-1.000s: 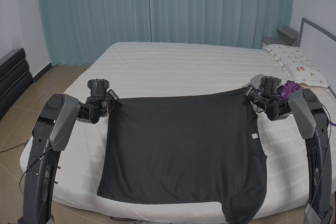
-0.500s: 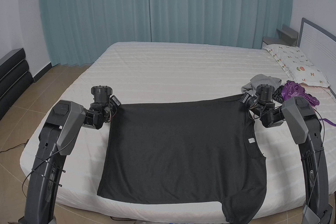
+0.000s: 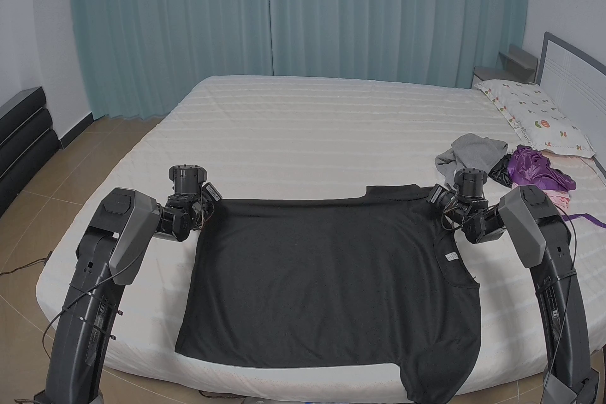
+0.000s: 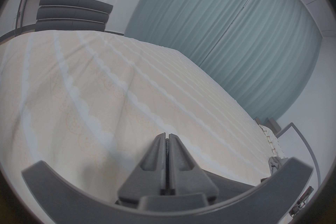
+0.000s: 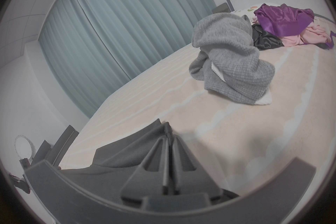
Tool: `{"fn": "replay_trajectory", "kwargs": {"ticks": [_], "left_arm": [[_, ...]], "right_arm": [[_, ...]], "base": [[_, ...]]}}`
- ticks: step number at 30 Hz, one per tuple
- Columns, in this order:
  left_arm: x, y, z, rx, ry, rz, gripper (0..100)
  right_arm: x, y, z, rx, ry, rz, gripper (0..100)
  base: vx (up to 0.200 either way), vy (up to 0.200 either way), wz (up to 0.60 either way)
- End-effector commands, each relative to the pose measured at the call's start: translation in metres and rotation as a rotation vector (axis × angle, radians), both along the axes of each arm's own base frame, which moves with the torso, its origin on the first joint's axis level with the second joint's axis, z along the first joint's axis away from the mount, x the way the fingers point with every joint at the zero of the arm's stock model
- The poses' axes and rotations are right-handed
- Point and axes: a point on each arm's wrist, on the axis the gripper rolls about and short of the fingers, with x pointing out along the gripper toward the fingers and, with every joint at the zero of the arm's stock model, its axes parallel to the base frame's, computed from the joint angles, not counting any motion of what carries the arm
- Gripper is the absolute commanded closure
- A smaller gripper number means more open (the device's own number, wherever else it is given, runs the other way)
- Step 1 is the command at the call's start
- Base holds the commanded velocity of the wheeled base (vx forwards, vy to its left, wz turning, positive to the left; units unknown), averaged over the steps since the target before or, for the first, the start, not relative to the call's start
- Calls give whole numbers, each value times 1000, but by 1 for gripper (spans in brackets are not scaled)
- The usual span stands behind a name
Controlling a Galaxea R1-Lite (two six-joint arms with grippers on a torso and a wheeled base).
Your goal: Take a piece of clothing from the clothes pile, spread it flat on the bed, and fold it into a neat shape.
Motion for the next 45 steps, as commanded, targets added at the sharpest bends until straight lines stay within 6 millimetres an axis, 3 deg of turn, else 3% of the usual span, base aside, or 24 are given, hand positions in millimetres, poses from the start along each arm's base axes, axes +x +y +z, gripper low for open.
{"fn": "replay_trajectory", "kwargs": {"ticks": [1,5,6,9,16,20,21,25,26,27,29,30,31,34,35,39,45], "left_arm": [[0,0,-3,0,5,-1,0],[0,0,-2,-1,3,2,0],[0,0,2,-2,-5,6,0],[0,3,7,-15,-3,22,0],[-15,19,60,-21,-28,48,0],[-41,27,86,-34,4,31,0],[-55,30,95,-46,22,13,0],[-95,31,108,-90,65,-21,0],[-96,31,109,-92,65,-22,0],[-115,31,111,-105,80,-42,0],[-135,30,110,-109,98,-58,0],[-135,30,110,-109,98,-58,0],[-155,28,106,-111,111,-67,0],[-180,26,99,-111,138,-75,0],[-181,25,98,-111,139,-76,0],[-219,24,90,-147,190,-77,0],[-247,17,74,-201,227,-87,0]], "right_arm": [[-1,2,-9,0,16,0,0],[0,1,1,2,0,-14,0],[-1,0,16,9,-20,-19,0],[-7,-6,35,28,-23,-35,0],[-45,-23,77,102,0,-60,0],[-80,-27,94,126,20,-20,0],[-100,-28,100,138,37,1,0],[-146,-25,106,150,87,30,0],[-148,-25,106,150,87,30,0],[-168,-23,108,156,107,42,0],[-188,-20,107,161,135,53,0],[-188,-20,107,161,135,53,0],[-207,-19,107,166,168,56,0],[-228,-19,99,168,225,48,0],[-229,-19,99,170,226,47,0],[-256,-18,96,282,241,3,0],[-277,-13,83,319,289,31,0]], "base": [[0,0,0],[0,0,0],[0,0,0],[0,0,0],[0,0,0],[0,0,0],[0,0,0],[0,0,0],[0,0,0],[0,0,0],[0,0,0],[0,0,0],[0,0,0],[0,0,0],[0,0,0],[0,0,0],[0,0,0]]}}
